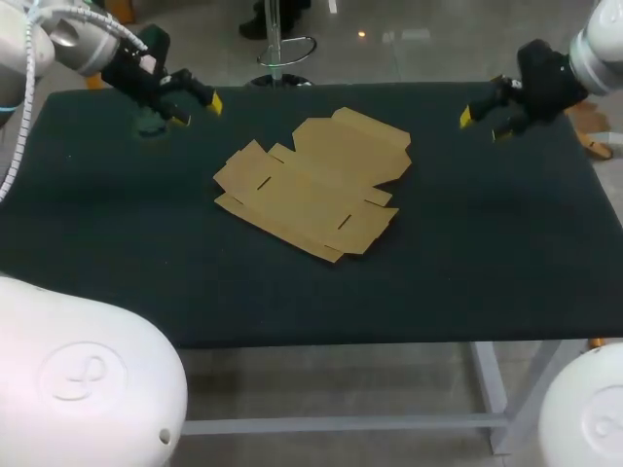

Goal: Assemble the packaging by folding the flat box into shape, placing the metal phone stand inside, and closing the box properly

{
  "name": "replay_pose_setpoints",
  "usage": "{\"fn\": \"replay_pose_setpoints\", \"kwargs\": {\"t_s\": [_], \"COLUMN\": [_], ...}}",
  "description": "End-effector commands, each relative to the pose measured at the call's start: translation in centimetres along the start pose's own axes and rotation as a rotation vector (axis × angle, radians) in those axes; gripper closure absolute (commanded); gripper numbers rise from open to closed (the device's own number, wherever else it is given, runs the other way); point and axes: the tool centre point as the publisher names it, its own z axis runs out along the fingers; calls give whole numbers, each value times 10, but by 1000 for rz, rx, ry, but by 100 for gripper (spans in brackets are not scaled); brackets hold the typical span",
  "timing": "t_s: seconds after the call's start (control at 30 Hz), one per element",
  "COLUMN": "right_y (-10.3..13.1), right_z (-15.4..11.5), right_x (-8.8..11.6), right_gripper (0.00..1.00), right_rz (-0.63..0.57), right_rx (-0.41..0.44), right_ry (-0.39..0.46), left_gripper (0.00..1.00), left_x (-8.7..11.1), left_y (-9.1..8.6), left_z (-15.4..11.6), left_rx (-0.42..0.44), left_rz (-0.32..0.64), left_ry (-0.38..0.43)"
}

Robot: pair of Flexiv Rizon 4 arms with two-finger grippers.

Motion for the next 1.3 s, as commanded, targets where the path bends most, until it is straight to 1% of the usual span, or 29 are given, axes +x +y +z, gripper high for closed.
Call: {"fn": "replay_pose_setpoints", "kwargs": {"t_s": [0.03, 0.07, 0.1, 0.17, 0.23, 0.27, 0.43, 0.5, 0.6, 0.7, 0.83, 1.07, 1.2, 1.23, 1.27, 1.3], "right_y": [-5, -7, -9, -12, -15, -16, -23, -28, -33, -39, -43, -49, -51, -51, -52, -52], "right_z": [2, 3, 3, 4, 3, 1, -5, -7, -7, -1, 3, -1, -2, -2, -2, -2], "right_x": [3, 4, 5, 6, 6, 5, 5, 6, 7, 5, 4, 4, 4, 4, 4, 4], "right_gripper": [0, 0, 0, 0, 0, 0, 0, 0, 0, 0, 0, 0, 0, 0, 0, 0], "right_rz": [31, 52, 66, 87, 111, 120, 142, 153, 161, 170, 176, 180, 180, 181, 185, 186], "right_rx": [19, 22, 34, 39, 51, 45, 44, 51, 63, 78, 91, 99, 109, 111, 114, 114], "right_ry": [1, 1, 28, 19, 33, 38, 47, 58, 62, 62, 67, 71, 72, 72, 69, 68], "left_gripper": [0, 0, 0, 0, 0, 0, 0, 0, 0, 0, 0, 0, 0, 0, 5, 7], "left_x": [-7, -8, -9, -10, -13, -14, -21, -24, -31, -40, -55, -72, -78, -79, -81, -82], "left_y": [-4, -3, -2, -1, 0, 0, 5, 6, 3, 0, -1, -5, -6, -6, -6, -6], "left_z": [2, 3, 3, 4, 6, 8, 23, 29, 41, 51, 61, 84, 94, 96, 100, 102], "left_rx": [-124, -129, -133, -147, -167, -178, -238, -255, -277, -285, -291, -326, -333, -340, -345, -349], "left_rz": [13, 31, 37, 61, 83, 96, 177, 194, 170, 163, 186, 206, 210, 209, 206, 205], "left_ry": [8, 8, 13, 12, 10, 6, -3, -10, -57, -51, 3, 39, 44, 46, 48, 50]}}
